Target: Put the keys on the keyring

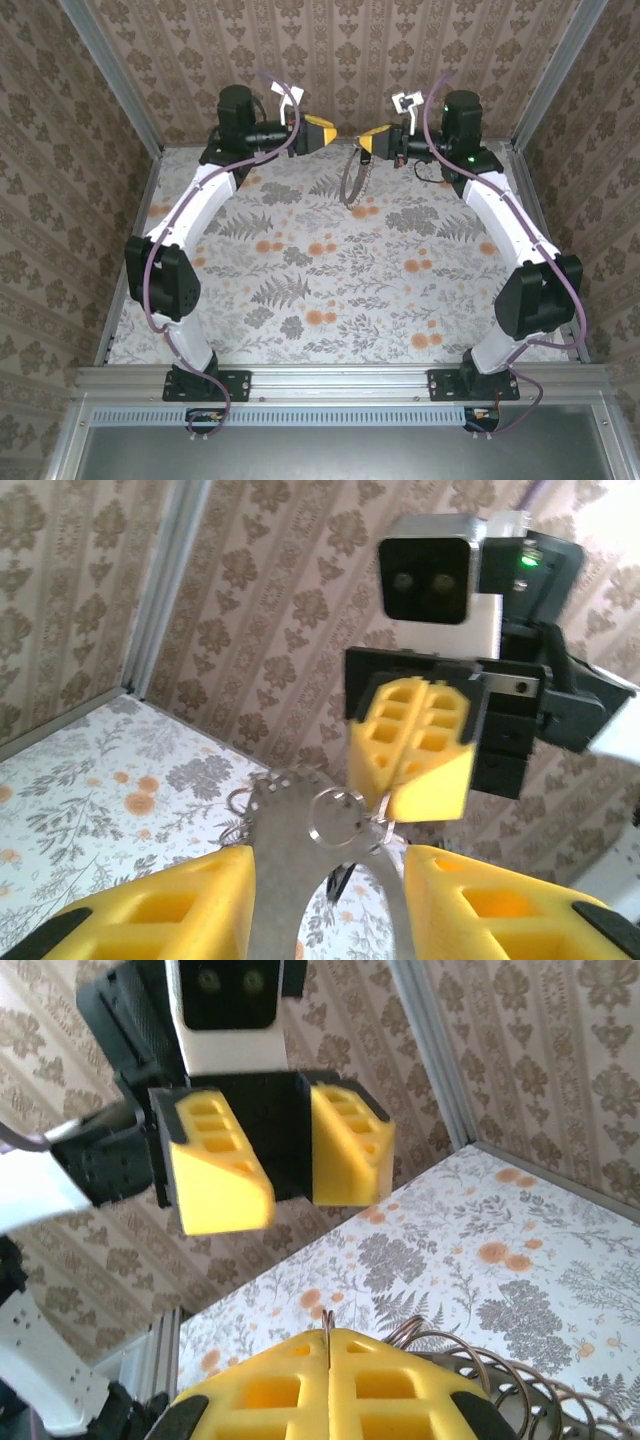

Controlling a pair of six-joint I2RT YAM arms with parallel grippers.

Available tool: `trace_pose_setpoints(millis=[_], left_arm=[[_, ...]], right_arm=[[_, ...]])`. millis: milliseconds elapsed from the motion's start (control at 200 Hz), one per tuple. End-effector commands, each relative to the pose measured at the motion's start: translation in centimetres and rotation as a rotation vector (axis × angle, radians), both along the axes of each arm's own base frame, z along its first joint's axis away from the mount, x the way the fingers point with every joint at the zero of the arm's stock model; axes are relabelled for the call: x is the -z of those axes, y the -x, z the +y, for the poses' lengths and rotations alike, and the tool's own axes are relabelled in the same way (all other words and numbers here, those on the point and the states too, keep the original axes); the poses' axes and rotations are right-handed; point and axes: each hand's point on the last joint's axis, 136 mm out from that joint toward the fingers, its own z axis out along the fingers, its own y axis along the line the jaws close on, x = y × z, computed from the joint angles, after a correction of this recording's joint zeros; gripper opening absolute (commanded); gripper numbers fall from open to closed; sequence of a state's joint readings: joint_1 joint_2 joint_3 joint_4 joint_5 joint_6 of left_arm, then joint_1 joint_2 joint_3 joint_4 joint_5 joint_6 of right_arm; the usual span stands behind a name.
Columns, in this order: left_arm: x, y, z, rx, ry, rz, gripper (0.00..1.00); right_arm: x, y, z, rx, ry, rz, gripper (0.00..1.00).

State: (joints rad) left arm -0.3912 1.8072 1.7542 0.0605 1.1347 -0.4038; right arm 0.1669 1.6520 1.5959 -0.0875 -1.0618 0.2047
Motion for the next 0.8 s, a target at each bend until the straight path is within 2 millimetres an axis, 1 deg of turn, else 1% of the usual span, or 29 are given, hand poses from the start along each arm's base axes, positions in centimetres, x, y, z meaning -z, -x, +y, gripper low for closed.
trace_pose_setpoints(millis=[0, 90, 395, 645, 795], left_arm=[[0.4, 1.9, 0.2, 0.137, -0.038, -0.022, 0.42], [0.9, 2.1, 0.2, 0.178, -0.044, -0.011, 0.41], [2.4, 1.3, -0.2, 0.211, -0.056, 0.04, 0.4], [4.1, 0.8, -1.4, 0.235, -0.071, 0.083, 0.37], [4.6, 0.6, -2.1, 0.247, -0.076, 0.095, 0.35]], right_arm=[[2.2, 0.9, 0.2, -0.091, 0.052, 0.049, 0.0], [2.6, 0.6, 0.2, -0.103, 0.069, 0.064, 0.0], [3.6, 0.0, 0.4, -0.123, 0.057, 0.095, 0.0], [4.2, -0.2, 0.7, -0.144, 0.039, 0.117, 0.0], [4.6, -0.2, 0.8, -0.148, 0.037, 0.126, 0.0]])
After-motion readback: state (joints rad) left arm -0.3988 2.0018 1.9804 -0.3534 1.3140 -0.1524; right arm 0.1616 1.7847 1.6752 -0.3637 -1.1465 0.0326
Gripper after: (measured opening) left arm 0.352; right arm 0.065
